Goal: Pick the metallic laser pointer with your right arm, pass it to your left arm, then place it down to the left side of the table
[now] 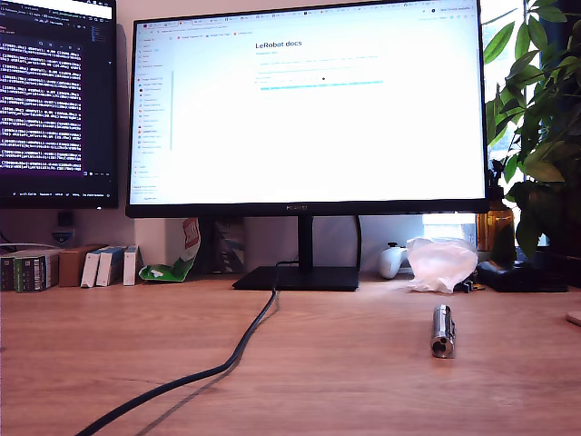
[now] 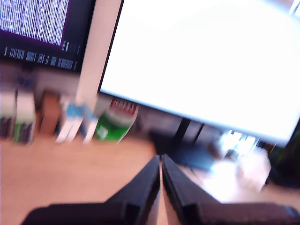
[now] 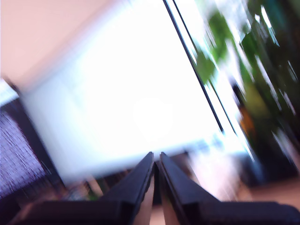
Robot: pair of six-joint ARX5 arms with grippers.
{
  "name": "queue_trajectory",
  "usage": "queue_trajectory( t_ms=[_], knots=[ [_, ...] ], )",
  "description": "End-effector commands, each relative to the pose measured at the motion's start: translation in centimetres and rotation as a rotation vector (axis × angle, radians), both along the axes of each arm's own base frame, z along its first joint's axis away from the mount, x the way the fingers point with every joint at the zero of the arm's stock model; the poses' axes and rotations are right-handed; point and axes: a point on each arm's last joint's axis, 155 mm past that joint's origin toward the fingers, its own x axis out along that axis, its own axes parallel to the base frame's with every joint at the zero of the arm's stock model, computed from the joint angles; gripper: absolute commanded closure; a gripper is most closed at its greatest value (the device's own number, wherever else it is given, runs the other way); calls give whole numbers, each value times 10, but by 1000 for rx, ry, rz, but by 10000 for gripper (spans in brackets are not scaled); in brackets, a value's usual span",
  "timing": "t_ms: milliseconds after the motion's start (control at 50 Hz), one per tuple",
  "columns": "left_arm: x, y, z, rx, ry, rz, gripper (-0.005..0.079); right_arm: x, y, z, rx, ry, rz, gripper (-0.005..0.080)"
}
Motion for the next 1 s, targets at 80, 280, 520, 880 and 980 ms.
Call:
queue_trajectory(
  t_ms=[80, 280, 520, 880, 980],
  knots=[
    [-6, -12, 12, -17, -23, -70, 766, -8, 14, 15, -19, -24, 75, 731],
    [-16, -29, 59, 29, -69, -166, 766, 2, 35, -9, -80, 129, 182, 734],
    [3, -38, 54, 141, 105, -232, 766, 20, 59, -37, -187, 349, 334, 735],
    [32, -43, -10, 275, 323, -289, 765, 67, 69, -18, -22, 546, 392, 752],
    [37, -46, -23, 348, 337, -293, 765, 77, 82, -39, -17, 683, 432, 737]
  ],
)
